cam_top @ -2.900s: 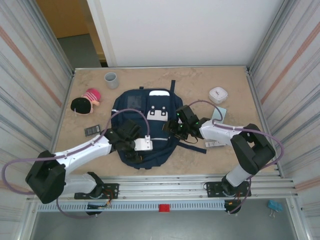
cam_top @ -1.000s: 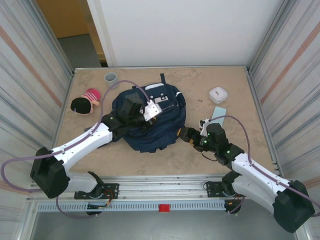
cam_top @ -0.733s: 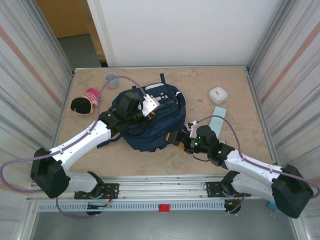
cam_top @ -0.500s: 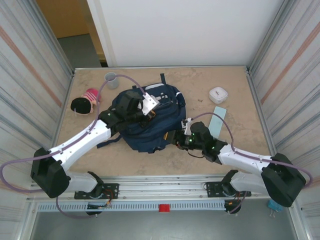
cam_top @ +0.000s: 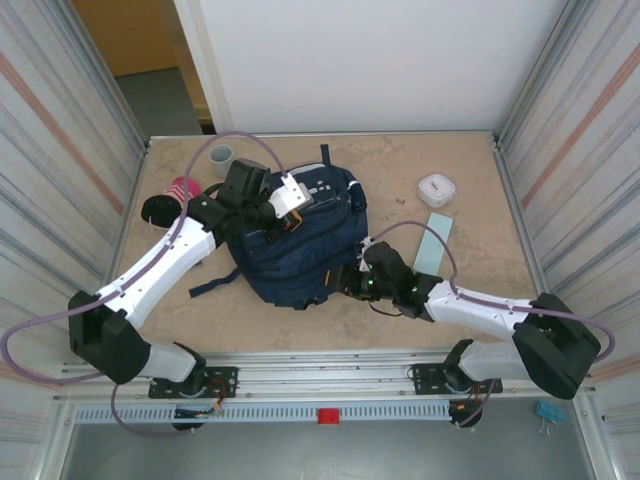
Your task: Pack books, pencil case, and school supplies into a backpack
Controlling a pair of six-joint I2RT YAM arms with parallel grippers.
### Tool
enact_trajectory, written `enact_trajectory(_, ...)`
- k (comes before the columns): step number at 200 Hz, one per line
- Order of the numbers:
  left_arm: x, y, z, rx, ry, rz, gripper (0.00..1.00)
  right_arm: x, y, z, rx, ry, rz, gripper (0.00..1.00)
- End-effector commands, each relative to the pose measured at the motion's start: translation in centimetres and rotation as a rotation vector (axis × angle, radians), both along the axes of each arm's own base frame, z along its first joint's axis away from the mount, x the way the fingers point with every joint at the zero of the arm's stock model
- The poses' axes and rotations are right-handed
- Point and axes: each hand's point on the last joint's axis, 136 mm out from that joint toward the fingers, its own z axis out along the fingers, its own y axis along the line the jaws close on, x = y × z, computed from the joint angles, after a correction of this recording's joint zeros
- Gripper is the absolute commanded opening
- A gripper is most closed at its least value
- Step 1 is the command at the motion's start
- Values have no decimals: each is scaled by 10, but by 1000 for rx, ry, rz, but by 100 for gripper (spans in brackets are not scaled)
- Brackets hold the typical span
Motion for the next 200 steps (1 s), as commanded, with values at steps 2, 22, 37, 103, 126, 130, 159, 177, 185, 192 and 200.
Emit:
enact_trajectory(2, -11, -11, 65, -130, -249, -226, 0, -12, -22, 4, -174, -126, 116, 52)
enact_trajectory(22, -20, -2, 54, -134, -270, -301, 0, -21, -34, 25, -273, -274, 258, 59)
enact_trajectory(37, -24, 5, 48, -148, -253, -330, 0, -29, -42, 44, -316, -387, 359, 60)
enact_trajectory(103, -51, 9, 35, -168, -219, -467, 0, -2, -31, 133, -267, -824, 564, 67)
enact_trajectory(126, -58, 11, 32, -159, -237, -488, 0, 29, -14, 143, -219, -844, 628, 74)
enact_trajectory(130, -59, 11, 31, -154, -240, -490, 0, 33, -11, 144, -211, -845, 642, 75)
enact_trajectory(159, -67, 16, 26, -125, -253, -506, 0, 54, 8, 147, -158, -858, 741, 81)
enact_trajectory(177, -69, 18, 23, -114, -253, -505, 0, 57, 20, 145, -111, -861, 804, 81)
enact_trajectory(185, -70, 19, 22, -112, -253, -503, 0, 56, 25, 143, -84, -851, 831, 81)
enact_trajectory(192, -71, 19, 22, -114, -255, -505, 0, 57, 29, 140, -68, -843, 848, 81)
enact_trajectory(200, -71, 19, 23, -118, -256, -508, 0, 59, 32, 137, -57, -831, 860, 84)
